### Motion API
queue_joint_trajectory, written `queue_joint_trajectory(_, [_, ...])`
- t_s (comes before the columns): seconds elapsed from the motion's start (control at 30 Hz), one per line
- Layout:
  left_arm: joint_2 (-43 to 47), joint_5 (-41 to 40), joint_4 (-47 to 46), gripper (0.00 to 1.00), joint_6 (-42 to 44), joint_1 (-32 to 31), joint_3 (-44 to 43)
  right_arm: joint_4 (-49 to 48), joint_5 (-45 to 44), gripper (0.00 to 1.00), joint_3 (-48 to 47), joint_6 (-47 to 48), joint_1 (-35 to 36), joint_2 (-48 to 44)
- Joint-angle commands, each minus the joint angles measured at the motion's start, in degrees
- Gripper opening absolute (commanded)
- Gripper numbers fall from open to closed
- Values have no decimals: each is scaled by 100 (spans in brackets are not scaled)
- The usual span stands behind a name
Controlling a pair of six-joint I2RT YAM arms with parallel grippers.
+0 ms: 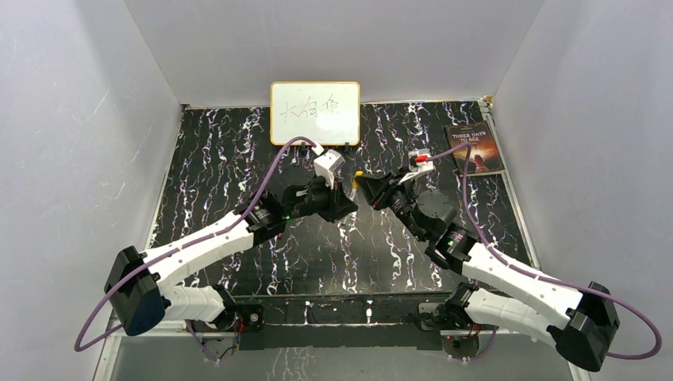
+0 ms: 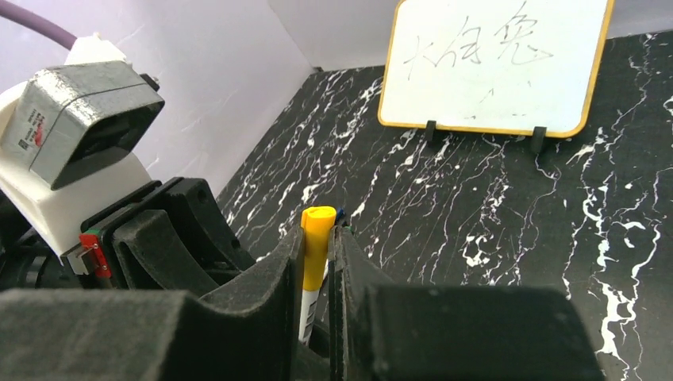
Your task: Insert the pens into the pen caps
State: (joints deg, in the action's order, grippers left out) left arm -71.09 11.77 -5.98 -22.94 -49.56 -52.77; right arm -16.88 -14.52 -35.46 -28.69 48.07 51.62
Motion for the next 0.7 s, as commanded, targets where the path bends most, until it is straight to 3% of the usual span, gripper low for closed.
queue_joint_trajectory(0.0, [91,-649,-476,0,957,115,-680,1079,1533,0,169,190,194,111])
queue_joint_trajectory(0.43, [42,-533,-729,0,1122,125,-1034,670,2312,0,616,-108,191,193])
queue_joint_trajectory(0.67, [183,-534,-577,0,1227,123,-914,874,1839,0,557,-169,193,-173])
